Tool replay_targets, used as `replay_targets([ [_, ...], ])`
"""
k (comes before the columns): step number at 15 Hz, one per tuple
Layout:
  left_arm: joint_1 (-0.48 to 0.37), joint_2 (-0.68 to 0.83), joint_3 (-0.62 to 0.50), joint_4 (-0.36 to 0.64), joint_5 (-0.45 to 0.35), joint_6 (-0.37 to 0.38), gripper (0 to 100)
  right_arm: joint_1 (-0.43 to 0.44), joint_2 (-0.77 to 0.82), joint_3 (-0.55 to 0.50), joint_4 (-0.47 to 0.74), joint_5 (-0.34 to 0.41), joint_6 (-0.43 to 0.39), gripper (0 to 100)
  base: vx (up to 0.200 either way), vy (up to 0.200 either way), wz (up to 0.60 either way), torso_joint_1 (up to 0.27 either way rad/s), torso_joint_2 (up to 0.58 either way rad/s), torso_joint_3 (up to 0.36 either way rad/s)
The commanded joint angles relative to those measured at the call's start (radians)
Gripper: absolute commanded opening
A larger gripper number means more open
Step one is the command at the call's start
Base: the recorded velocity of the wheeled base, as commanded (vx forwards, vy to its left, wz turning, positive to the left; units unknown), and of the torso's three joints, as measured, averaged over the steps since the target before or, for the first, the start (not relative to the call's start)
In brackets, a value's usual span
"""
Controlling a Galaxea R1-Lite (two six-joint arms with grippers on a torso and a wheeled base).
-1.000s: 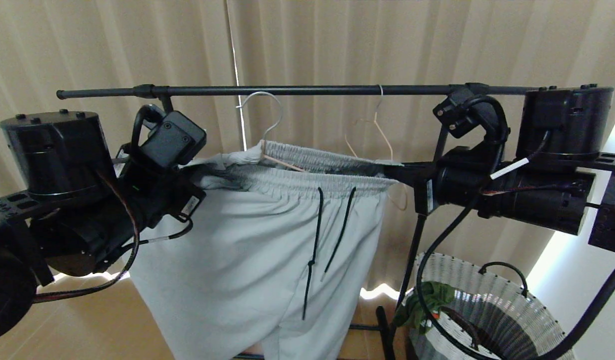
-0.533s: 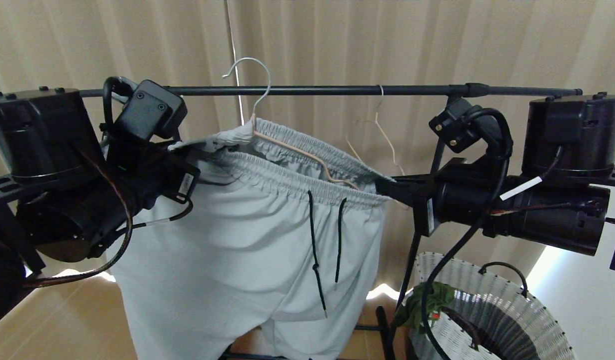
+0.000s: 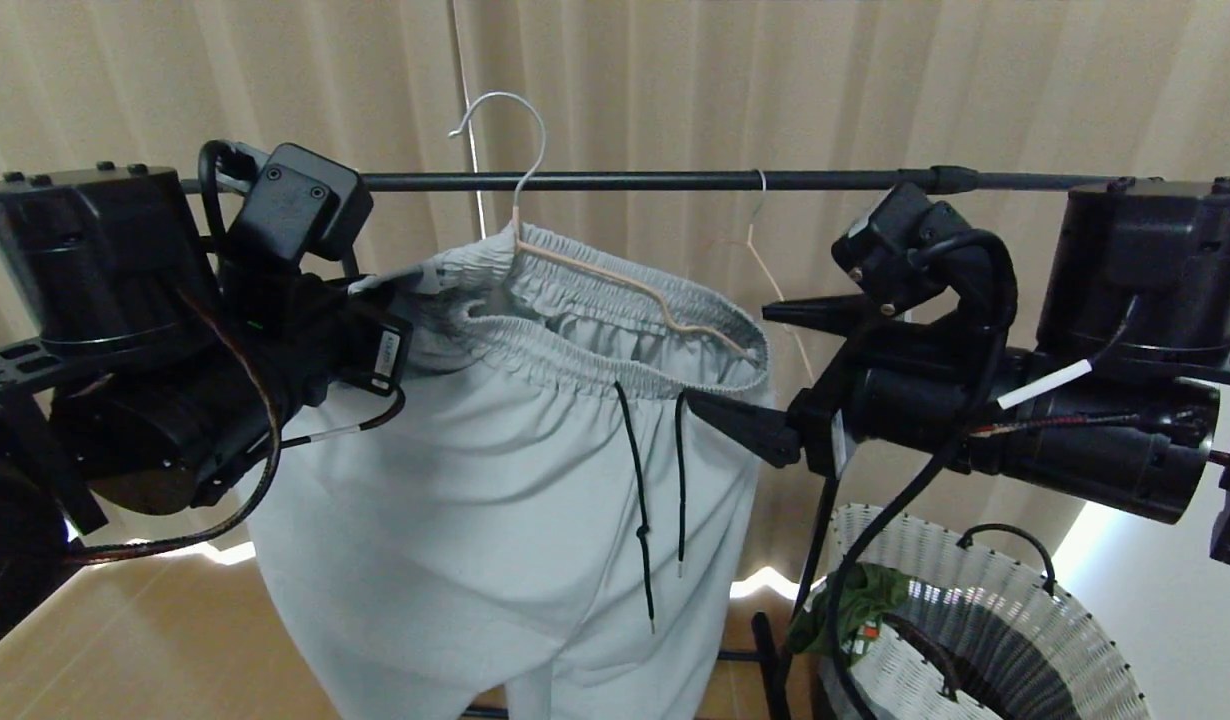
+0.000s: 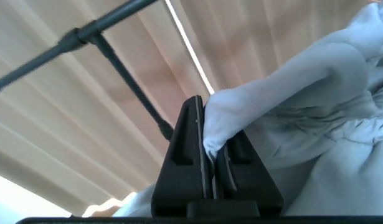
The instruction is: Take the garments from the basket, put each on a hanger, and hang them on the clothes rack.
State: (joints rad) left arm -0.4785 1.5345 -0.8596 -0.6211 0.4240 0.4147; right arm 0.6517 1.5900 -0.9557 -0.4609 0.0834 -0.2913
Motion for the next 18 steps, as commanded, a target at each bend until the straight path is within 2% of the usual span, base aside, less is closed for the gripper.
replay_targets([
  [1,-0.032,0.019,0.001,-0.002,-0.001,-0.014,0,-0.052,0.054,-0.038,-0.113,-0.002,-0.131,100,0.0,0.0,0.0,0.0,0.0,0.0],
  [3,-0.066,0.019,0.001,-0.002,-0.001,-0.014,0,-0.053,0.084,-0.087,-0.131,-0.004,-0.181,100,0.0,0.0,0.0,0.0,0.0,0.0],
  [6,-0.101,0.018,0.001,-0.005,-0.007,-0.014,0,-0.052,0.119,-0.1,-0.133,-0.007,-0.184,100,0.0,0.0,0.0,0.0,0.0,0.0],
  [12,-0.12,0.016,0.004,-0.006,-0.014,-0.019,0,-0.052,0.156,-0.141,-0.133,-0.011,-0.206,100,0.0,0.0,0.0,0.0,0.0,0.0],
  [13,-0.169,0.012,0.004,-0.006,-0.014,-0.028,0,-0.052,0.177,-0.166,-0.133,-0.031,-0.206,100,0.0,0.0,0.0,0.0,0.0,0.0],
  [14,-0.18,0.01,0.002,-0.006,-0.013,-0.033,0,-0.052,0.182,-0.172,-0.134,-0.034,-0.206,100,0.0,0.0,0.0,0.0,0.0,0.0],
  [18,-0.186,0.007,0.004,-0.008,-0.013,-0.033,0,-0.052,0.177,-0.164,-0.133,-0.036,-0.204,100,0.0,0.0,0.0,0.0,0.0,0.0],
])
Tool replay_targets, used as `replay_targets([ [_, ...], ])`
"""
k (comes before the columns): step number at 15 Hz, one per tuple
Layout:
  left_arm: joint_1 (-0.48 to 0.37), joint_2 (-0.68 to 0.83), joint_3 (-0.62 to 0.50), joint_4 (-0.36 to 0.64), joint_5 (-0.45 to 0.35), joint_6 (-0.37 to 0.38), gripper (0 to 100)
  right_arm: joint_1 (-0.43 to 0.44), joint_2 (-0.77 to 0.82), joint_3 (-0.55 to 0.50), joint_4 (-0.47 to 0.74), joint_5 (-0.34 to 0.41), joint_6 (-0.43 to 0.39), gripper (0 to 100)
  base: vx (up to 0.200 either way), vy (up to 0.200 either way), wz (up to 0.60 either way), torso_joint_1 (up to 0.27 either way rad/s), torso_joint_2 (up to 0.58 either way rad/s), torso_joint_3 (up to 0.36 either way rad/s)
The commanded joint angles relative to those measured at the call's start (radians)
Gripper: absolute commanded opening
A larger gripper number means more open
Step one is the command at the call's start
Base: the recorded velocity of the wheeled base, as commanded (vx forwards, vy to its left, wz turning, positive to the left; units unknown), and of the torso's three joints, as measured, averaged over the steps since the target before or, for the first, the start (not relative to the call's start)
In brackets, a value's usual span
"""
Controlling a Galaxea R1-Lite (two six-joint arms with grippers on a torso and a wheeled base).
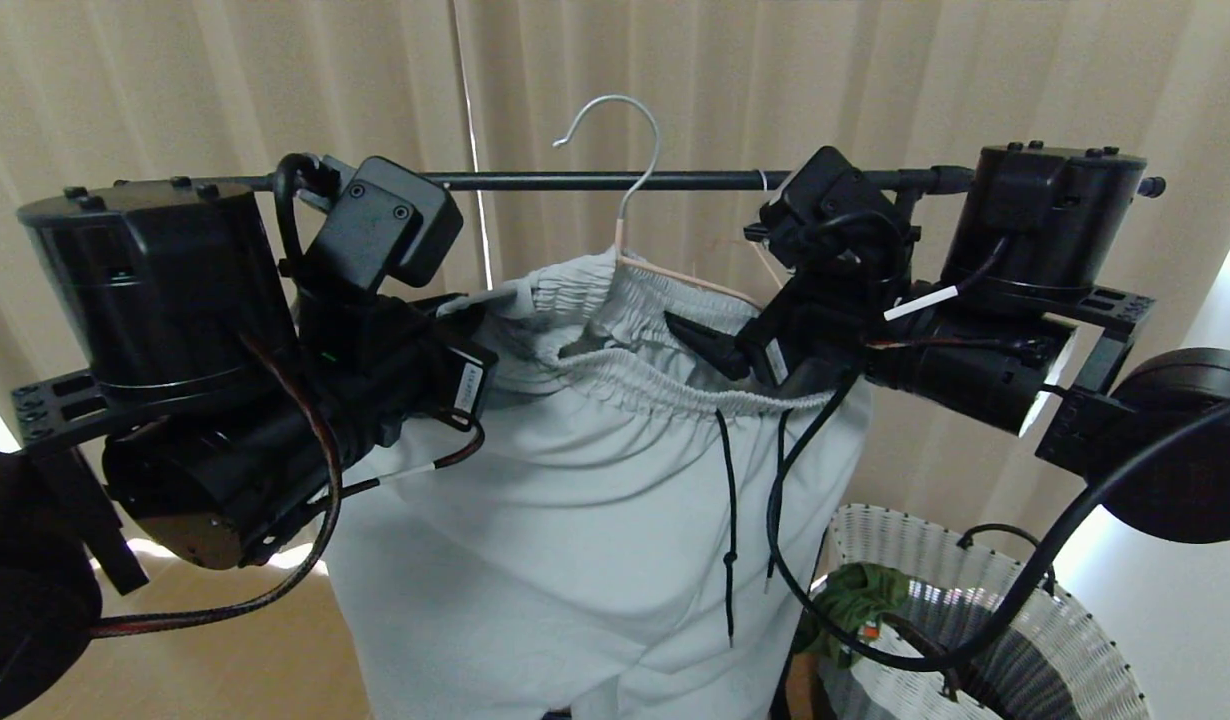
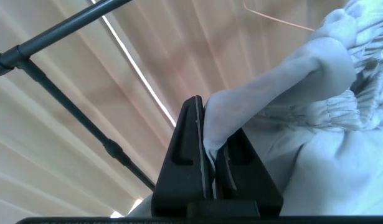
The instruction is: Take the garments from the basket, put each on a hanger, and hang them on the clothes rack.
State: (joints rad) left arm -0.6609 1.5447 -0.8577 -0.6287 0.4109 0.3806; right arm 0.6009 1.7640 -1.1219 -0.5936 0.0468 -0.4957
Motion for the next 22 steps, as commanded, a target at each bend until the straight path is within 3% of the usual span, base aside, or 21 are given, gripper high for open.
replay_targets([
  [1,-0.003,-0.003,0.002,-0.002,0.0,0.0,0,0.0,0.0,0.002,0.0,0.001,-0.001,100,0.0,0.0,0.0,0.0,0.0,0.0],
  [4,-0.002,-0.005,0.002,-0.002,0.002,0.001,0,0.0,-0.008,0.004,0.0,0.001,-0.001,100,0.0,0.0,0.0,0.0,0.0,0.0],
  [5,-0.002,-0.006,0.002,-0.002,0.002,0.001,0,0.0,-0.009,0.005,0.0,0.001,-0.001,0,0.0,0.0,0.0,0.0,0.0,0.0],
  [17,0.009,0.0,0.029,0.0,0.009,0.001,0,-0.001,-0.058,0.076,-0.003,-0.001,0.002,0,0.0,0.0,0.0,0.0,0.0,0.0],
  [18,0.007,-0.006,0.037,0.0,0.003,0.001,100,-0.001,-0.069,0.077,-0.003,-0.001,0.002,0,0.0,0.0,0.0,0.0,0.0,0.0],
  [20,0.004,-0.021,0.049,0.0,-0.01,0.001,100,-0.003,-0.092,0.082,-0.003,-0.001,0.003,0,0.0,0.0,0.0,0.0,0.0,0.0],
  [22,0.006,-0.051,0.072,-0.003,-0.11,-0.031,100,-0.036,-0.12,0.106,-0.003,-0.015,0.003,0,0.0,0.0,0.0,0.0,0.0,0.0],
])
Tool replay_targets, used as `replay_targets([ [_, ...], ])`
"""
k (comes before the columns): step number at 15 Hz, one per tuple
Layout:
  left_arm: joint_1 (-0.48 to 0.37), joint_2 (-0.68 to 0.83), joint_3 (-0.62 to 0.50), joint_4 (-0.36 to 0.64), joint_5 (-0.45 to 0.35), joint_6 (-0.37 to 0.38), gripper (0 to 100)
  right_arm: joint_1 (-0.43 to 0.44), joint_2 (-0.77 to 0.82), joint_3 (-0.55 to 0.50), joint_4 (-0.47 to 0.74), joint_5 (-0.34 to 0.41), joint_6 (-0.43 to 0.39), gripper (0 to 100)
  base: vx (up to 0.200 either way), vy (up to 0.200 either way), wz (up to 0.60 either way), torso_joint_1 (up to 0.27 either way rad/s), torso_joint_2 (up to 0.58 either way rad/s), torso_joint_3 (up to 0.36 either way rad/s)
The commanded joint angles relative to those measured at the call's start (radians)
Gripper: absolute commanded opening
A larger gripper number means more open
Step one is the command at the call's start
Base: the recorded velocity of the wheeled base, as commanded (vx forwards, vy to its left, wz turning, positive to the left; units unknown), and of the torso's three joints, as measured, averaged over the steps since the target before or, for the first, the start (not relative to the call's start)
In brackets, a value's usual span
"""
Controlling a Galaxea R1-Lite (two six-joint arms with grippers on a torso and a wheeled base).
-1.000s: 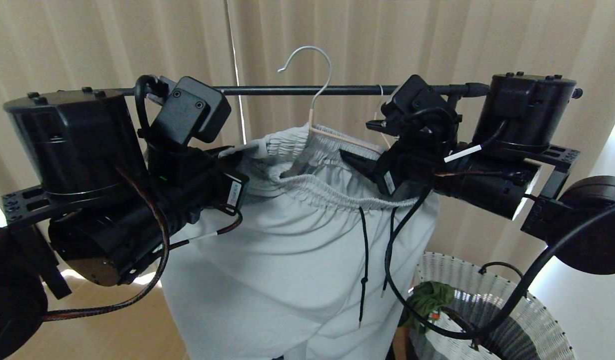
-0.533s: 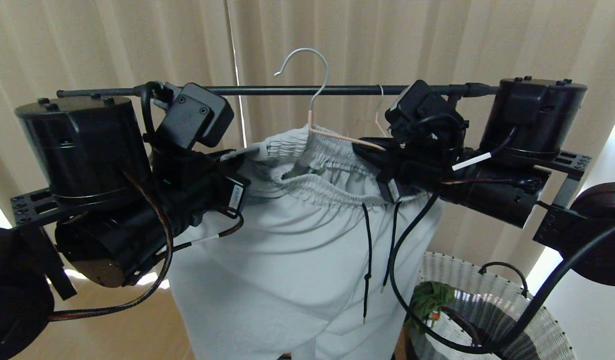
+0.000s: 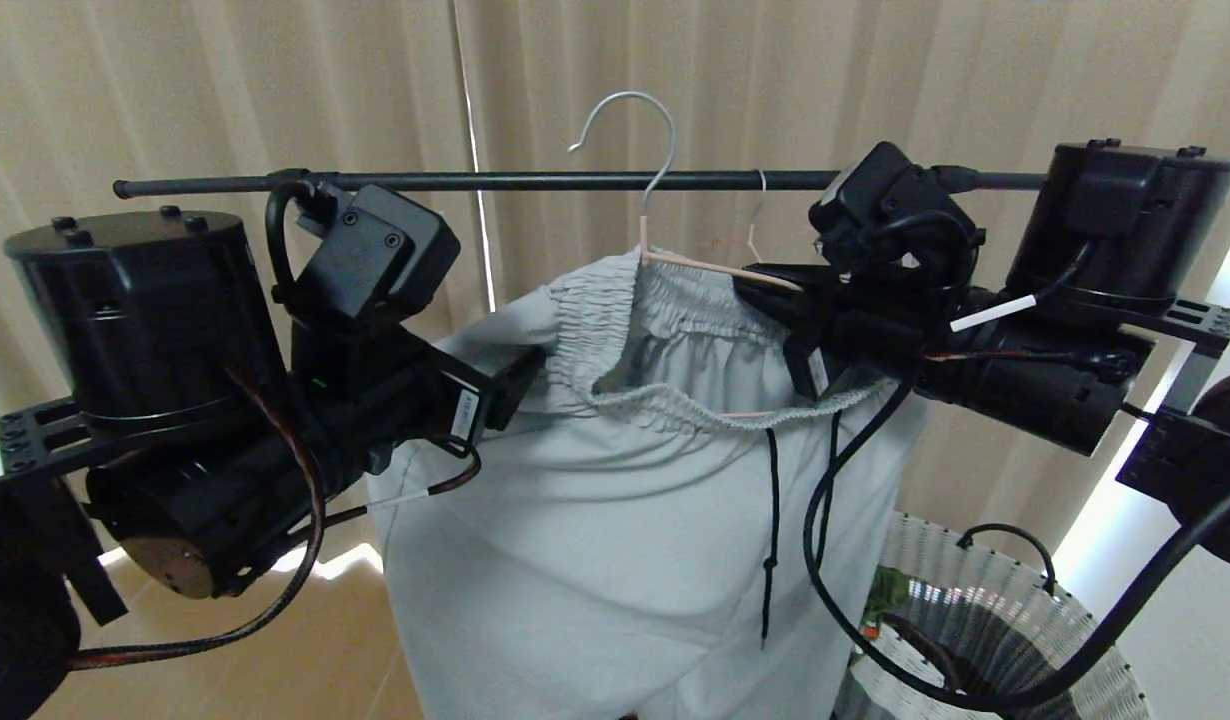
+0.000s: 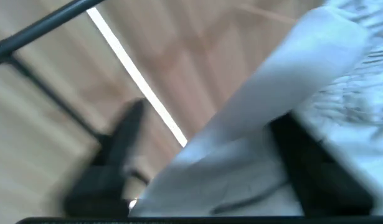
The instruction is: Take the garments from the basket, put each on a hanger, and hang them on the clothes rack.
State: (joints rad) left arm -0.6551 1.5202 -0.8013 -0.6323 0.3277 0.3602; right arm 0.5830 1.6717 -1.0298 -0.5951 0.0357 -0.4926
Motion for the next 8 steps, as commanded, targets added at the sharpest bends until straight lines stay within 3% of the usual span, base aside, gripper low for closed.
replay_targets([
  [1,0.002,-0.054,0.04,0.0,-0.058,-0.015,100,-0.043,-0.046,0.033,-0.002,-0.013,0.0,0,0.0,0.0,0.0,0.0,0.0,0.0],
  [4,0.003,-0.149,0.14,0.0,-0.068,-0.037,100,-0.115,-0.099,0.079,-0.002,-0.011,0.002,0,0.0,0.0,0.0,0.0,0.0,0.0],
  [8,0.06,-0.161,0.26,0.0,-0.07,-0.032,100,-0.134,-0.141,0.085,-0.002,-0.004,0.028,0,0.0,0.0,0.0,0.0,0.0,0.0],
])
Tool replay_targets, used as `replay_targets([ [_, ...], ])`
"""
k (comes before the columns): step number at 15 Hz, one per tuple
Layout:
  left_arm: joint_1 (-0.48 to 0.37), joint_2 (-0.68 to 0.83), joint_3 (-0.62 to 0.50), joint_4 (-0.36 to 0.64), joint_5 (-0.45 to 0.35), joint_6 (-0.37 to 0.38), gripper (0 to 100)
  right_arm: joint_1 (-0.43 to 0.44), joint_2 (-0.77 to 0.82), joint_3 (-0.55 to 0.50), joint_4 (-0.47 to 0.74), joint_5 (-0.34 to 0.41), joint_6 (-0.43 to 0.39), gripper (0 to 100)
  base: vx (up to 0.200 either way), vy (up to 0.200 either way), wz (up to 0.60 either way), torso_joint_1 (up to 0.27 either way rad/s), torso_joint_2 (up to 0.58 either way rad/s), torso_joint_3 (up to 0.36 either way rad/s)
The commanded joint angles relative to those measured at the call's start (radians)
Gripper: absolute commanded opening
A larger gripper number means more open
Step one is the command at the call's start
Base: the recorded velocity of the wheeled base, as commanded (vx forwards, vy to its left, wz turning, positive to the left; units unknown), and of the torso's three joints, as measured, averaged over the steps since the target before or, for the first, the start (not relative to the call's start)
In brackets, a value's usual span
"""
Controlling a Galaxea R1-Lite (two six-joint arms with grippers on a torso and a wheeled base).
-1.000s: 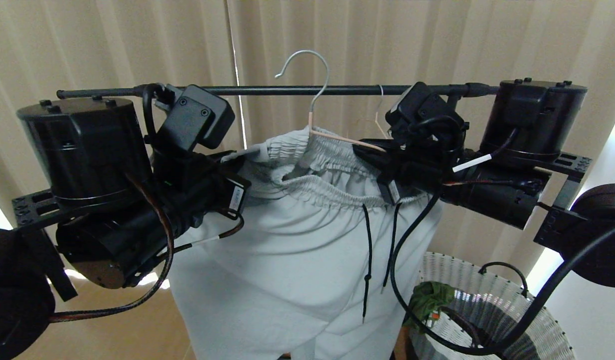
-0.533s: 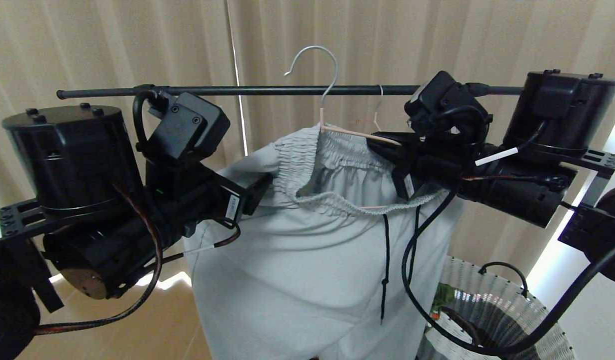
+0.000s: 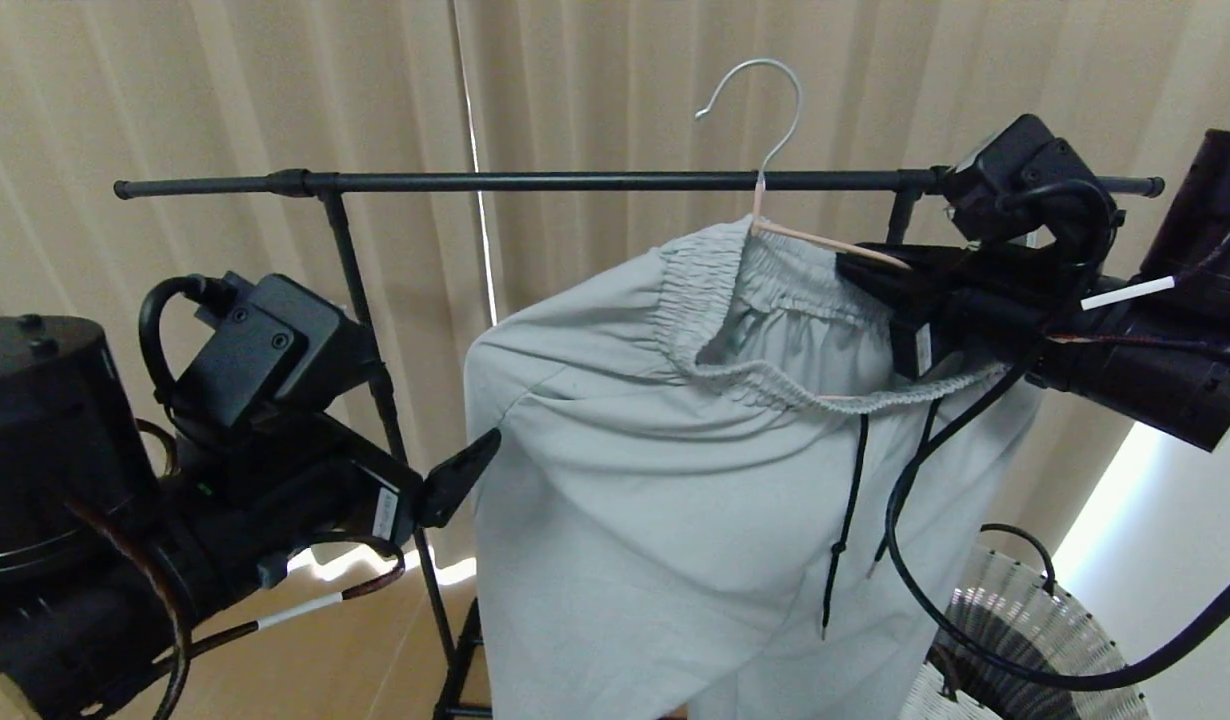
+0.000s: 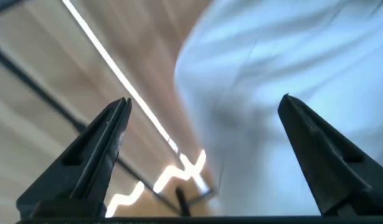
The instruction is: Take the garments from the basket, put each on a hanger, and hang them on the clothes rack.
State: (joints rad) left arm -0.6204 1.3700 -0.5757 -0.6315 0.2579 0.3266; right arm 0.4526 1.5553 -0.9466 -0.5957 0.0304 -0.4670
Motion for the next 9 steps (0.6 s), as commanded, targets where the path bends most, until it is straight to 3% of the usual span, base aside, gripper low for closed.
replay_targets([
  [1,0.041,0.0,0.042,-0.002,0.0,0.002,100,-0.002,-0.029,0.0,-0.003,0.003,0.008,0,0.0,0.0,0.0,0.0,0.0,0.0],
  [9,0.085,0.069,0.051,-0.004,-0.031,-0.009,100,0.051,-0.058,0.012,-0.064,0.006,0.039,0,0.0,0.0,0.0,0.0,0.0,0.0],
])
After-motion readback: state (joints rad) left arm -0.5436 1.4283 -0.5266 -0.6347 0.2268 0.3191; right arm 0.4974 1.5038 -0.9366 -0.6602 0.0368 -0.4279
